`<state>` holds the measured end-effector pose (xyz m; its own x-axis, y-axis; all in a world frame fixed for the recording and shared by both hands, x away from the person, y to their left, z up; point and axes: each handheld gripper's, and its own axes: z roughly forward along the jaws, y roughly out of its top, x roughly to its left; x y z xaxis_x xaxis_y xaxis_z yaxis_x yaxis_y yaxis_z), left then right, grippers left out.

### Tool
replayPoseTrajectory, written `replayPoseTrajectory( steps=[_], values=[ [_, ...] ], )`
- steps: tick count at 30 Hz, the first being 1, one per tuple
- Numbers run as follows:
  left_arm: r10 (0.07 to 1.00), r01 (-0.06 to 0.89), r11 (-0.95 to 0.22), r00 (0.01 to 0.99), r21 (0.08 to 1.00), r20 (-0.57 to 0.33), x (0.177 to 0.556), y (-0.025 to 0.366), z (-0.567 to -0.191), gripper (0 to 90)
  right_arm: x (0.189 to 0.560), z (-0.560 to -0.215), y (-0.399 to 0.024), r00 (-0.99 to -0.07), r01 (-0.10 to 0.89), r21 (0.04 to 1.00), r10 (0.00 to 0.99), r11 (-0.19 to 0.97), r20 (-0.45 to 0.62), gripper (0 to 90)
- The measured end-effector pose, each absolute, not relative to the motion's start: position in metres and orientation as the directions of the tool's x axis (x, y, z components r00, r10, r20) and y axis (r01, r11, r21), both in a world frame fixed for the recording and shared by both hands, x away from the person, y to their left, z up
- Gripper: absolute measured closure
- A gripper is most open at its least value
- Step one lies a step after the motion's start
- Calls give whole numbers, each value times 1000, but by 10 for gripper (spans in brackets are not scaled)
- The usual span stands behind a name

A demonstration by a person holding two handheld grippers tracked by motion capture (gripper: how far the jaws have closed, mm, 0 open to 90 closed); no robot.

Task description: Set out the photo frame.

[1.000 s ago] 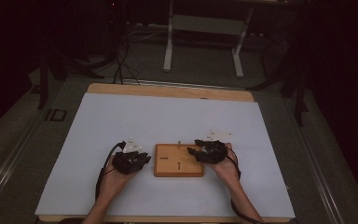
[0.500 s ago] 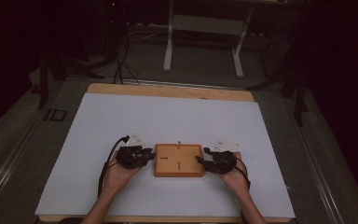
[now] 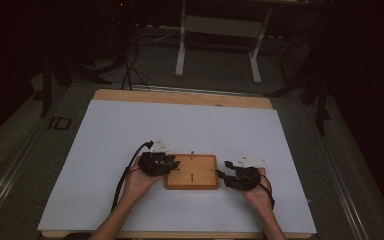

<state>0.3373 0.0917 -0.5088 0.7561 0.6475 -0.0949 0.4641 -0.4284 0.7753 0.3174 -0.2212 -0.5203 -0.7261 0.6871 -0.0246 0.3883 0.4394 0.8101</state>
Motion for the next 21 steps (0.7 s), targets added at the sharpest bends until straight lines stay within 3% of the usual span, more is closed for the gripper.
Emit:
replayPoseTrajectory(
  steps=[21],
  values=[
    [580,405,-471,811,783,-70,365,44,-513,644,312,-522,-238,-703,407,816,712,410,-7,494]
  ],
)
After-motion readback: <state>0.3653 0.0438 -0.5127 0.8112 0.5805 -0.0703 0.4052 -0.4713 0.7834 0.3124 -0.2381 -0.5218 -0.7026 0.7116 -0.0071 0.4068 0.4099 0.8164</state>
